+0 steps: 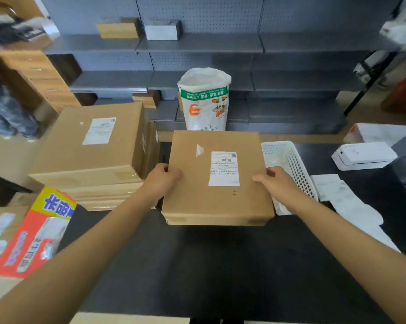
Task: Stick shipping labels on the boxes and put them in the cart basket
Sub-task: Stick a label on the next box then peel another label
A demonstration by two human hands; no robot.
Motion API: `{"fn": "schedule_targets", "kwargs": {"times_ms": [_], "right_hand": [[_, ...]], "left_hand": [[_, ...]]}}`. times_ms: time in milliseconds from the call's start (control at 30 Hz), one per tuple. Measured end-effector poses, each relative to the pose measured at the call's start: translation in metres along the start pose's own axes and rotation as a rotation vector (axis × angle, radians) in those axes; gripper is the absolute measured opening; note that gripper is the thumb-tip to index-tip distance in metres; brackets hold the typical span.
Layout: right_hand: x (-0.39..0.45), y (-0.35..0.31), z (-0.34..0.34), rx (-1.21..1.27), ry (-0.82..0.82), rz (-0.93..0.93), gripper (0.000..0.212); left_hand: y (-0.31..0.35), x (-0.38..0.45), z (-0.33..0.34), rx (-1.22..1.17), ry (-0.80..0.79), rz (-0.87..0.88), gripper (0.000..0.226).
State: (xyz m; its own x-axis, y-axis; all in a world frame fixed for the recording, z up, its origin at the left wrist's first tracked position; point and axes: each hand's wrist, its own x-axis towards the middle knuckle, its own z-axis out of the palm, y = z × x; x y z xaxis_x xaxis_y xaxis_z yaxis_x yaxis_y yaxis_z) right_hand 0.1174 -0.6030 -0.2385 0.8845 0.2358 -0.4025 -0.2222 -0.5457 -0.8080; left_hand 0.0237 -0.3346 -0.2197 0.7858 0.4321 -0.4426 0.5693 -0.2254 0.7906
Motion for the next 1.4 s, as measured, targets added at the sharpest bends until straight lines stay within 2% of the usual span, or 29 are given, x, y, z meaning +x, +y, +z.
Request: {"fn": "schedule_targets", "kwargs": {"times_ms": [67, 200, 333, 400, 533, 700, 967, 1067, 1233, 1300, 1400], "right_hand": [[0.004, 0.013, 0.009, 0.014, -0.042, 0.028, 0.023], [0.016, 0.038, 0.028, 0.025, -0.077, 0.094, 0.028], [0.031, 0.060, 0.039, 0.032, -0.041, 0.136, 0.006], [0.039, 0.071, 0.042, 0.037, -0.023, 0.150, 0.006], [0.046, 0.094, 0.048, 0.026, -0.042, 0.216, 0.032], [0.049, 0.105, 0.048, 0.056, -0.042, 0.256, 0.052], [0.057, 0.106, 0.041, 0.030, -0.100, 0.297, 0.058], [0.056, 0.102, 0.045, -0.062, 0.018, 0.209, 0.062], [0.053, 0.080, 0.061, -0.480, 0.253, -0.213, 0.044], [0.060, 0.068, 0.069, -0.554, 0.247, -0.313, 0.035], [0.073, 0.055, 0.083, -0.492, 0.130, -0.206, 0.025]], "left_hand": [[-0.016, 0.005, 0.003, -0.030, -0.023, -0.002, 0.036], [-0.046, 0.021, 0.017, -0.093, -0.030, -0.060, 0.045], [-0.069, 0.039, 0.035, -0.091, -0.012, -0.116, 0.051], [-0.080, 0.045, 0.045, -0.083, -0.020, -0.136, 0.052], [-0.100, 0.050, 0.060, -0.041, -0.113, -0.165, 0.048], [-0.108, 0.051, 0.067, -0.075, -0.062, -0.149, 0.048], [-0.113, 0.052, 0.068, -0.142, -0.079, -0.140, 0.048], [-0.113, 0.054, 0.068, -0.142, -0.084, -0.147, 0.046], [-0.114, 0.059, 0.066, -0.181, -0.101, -0.187, 0.055], [-0.113, 0.059, 0.068, -0.214, -0.115, -0.195, 0.060], [-0.112, 0.058, 0.072, -0.217, -0.126, -0.197, 0.069]]}}
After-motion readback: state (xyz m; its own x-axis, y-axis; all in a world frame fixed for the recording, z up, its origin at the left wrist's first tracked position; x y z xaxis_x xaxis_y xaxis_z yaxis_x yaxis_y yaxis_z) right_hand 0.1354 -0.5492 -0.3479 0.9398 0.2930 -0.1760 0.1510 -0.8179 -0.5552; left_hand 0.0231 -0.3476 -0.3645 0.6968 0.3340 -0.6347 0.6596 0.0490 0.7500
